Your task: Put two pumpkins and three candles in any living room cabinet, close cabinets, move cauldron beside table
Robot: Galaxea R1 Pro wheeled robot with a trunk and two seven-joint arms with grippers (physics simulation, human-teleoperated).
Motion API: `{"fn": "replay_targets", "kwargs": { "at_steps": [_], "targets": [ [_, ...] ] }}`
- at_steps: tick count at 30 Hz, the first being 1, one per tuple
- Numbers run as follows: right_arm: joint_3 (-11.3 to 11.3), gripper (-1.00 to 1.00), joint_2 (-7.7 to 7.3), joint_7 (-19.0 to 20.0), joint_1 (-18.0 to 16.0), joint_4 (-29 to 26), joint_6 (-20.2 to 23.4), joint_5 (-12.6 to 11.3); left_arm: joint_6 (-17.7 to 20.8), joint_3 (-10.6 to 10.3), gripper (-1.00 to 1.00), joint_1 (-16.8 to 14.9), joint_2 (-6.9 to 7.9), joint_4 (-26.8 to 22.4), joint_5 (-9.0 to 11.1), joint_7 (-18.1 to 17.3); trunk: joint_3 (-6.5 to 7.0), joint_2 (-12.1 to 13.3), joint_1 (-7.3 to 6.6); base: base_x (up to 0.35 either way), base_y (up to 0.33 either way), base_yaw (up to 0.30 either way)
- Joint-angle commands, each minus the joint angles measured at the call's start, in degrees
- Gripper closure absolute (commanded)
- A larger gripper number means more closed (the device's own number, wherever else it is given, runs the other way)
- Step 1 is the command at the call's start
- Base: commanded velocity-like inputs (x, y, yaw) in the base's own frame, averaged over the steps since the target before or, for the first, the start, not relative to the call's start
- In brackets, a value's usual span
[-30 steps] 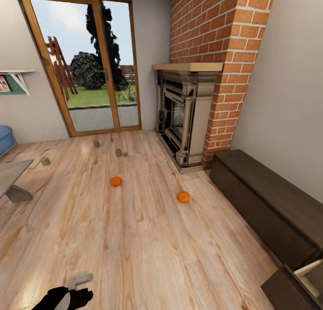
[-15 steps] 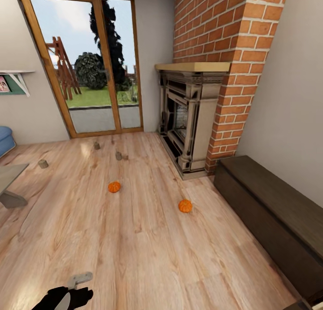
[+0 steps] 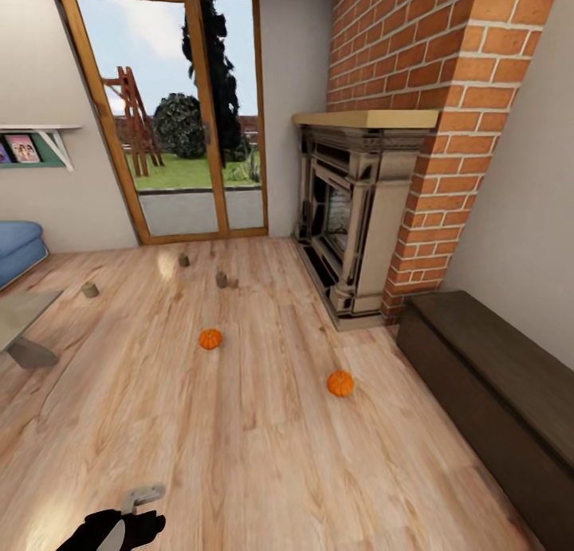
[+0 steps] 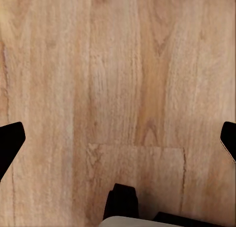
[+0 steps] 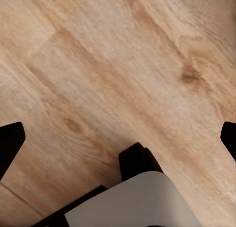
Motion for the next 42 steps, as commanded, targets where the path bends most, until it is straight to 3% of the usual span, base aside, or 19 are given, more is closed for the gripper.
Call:
{"fn": "replay_targets", "kwargs": {
  "at_steps": [1,12,42],
  "targets": [
    [0.45,-1.00,-0.04,-0.41,0.01,-0.20,0.30,-0.38,0.17,-0.46,-1.00,-0.02,0.09,-0.13,0.61,0.55,-0.05,-0.02,0.02,0.260,-0.031,0.018],
    [0.45,-1.00,-0.04,-0.41,0.00,-0.22,0.30,-0.38,0.15,-0.46,-1.00,-0.02,0.09,-0.13,0.61,0.51,-0.05,-0.02,0.02,0.260,-0.024,0.152],
    [0.69,-1.00,-0.12,-0.41,-0.01,-0.19,0.15,-0.38,0.10,-0.46,-1.00,-0.02,0.09,-0.13,0.61,0.50,-0.05,-0.02,0.02,0.253,0.000,0.019]
  ]
}}
